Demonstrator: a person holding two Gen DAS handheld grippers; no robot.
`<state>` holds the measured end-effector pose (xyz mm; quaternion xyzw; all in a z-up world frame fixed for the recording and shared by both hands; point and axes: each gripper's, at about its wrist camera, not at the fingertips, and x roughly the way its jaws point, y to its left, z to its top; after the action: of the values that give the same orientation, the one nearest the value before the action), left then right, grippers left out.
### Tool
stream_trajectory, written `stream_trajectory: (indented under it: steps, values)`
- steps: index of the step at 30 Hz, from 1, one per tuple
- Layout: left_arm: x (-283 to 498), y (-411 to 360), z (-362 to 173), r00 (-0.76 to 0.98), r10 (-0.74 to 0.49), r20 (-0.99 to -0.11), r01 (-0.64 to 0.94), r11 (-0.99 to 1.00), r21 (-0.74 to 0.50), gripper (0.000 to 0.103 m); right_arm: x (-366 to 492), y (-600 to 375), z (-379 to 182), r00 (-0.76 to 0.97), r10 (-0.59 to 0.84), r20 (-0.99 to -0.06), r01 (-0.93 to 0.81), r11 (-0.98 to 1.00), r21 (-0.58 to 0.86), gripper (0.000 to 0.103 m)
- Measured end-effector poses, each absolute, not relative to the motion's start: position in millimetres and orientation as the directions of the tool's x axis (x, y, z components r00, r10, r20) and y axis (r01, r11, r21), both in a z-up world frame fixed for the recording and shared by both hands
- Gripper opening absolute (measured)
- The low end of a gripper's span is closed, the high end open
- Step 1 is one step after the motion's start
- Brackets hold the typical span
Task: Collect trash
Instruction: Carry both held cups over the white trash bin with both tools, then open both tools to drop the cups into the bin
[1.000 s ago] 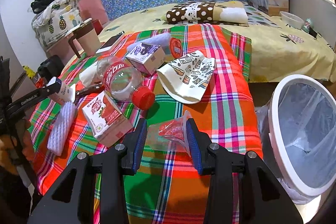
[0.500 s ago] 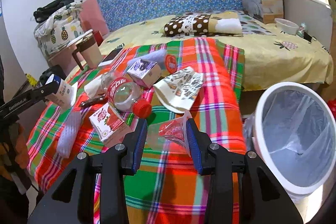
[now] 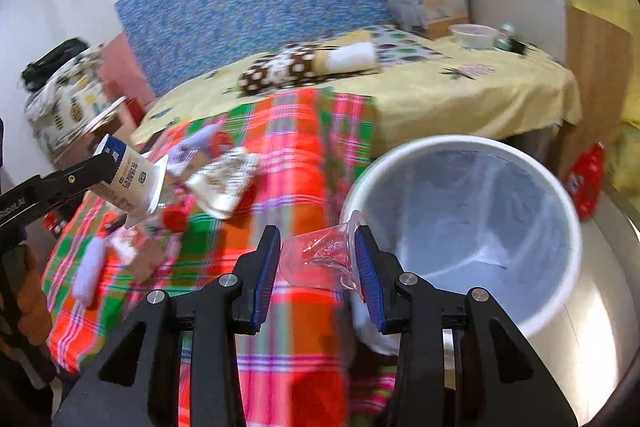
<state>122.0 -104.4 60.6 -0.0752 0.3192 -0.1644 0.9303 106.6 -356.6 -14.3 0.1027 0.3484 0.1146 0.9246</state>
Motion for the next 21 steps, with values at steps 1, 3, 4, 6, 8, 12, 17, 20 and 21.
stream_trajectory:
  steps: [1, 3, 4, 6, 8, 12, 17, 20, 21]
  values:
    - [124.3, -113.1, 59.9, 0.733, -0.37, -0.57, 0.276, 0.929, -0.249, 0.05, 105.8, -364.3, -17.0, 0.733, 0.267, -0.626, -0.12, 0.956, 0.268, 0.041]
    - [130.7, -136.1, 57.1, 0.709, -0.411, -0.573, 0.321, 0.912, -0.256, 0.05, 105.5, -376.6, -21.8, 0.733, 0.24, -0.636, -0.084, 0.96, 0.265, 0.041]
    - [134.3, -146.7, 55.2, 0.698, -0.425, -0.577, 0.338, 0.905, -0.257, 0.05, 105.9, -382.1, -24.3, 0.732, 0.228, -0.642, -0.067, 0.962, 0.265, 0.041]
    - [139.5, -167.4, 50.0, 0.668, -0.461, -0.584, 0.376, 0.887, -0.27, 0.05, 105.1, -391.4, -28.6, 0.73, 0.206, -0.652, -0.037, 0.964, 0.263, 0.041]
    - [144.4, -184.5, 44.4, 0.64, -0.489, -0.593, 0.406, 0.87, -0.279, 0.05, 105.9, -399.2, -32.8, 0.726, 0.186, -0.662, -0.01, 0.965, 0.261, 0.041]
    - [154.1, -214.5, 30.6, 0.583, -0.529, -0.616, 0.453, 0.842, -0.294, 0.05, 108.3, -412.2, -40.2, 0.714, 0.159, -0.682, 0.026, 0.967, 0.253, 0.041]
    - [161.7, -243.5, 20.4, 0.535, -0.564, -0.629, 0.502, 0.811, -0.3, 0.05, 107.5, -423.2, -44.9, 0.704, 0.13, -0.698, 0.055, 0.97, 0.236, 0.041]
    - [164.7, -258.0, 12.6, 0.507, -0.576, -0.641, 0.527, 0.795, -0.298, 0.05, 106.5, -428.7, -48.6, 0.696, 0.12, -0.708, 0.065, 0.972, 0.228, 0.041]
    - [166.2, -261.6, 9.6, 0.496, -0.58, -0.646, 0.535, 0.791, -0.299, 0.051, 106.8, -430.2, -49.8, 0.693, 0.115, -0.712, 0.07, 0.972, 0.225, 0.042]
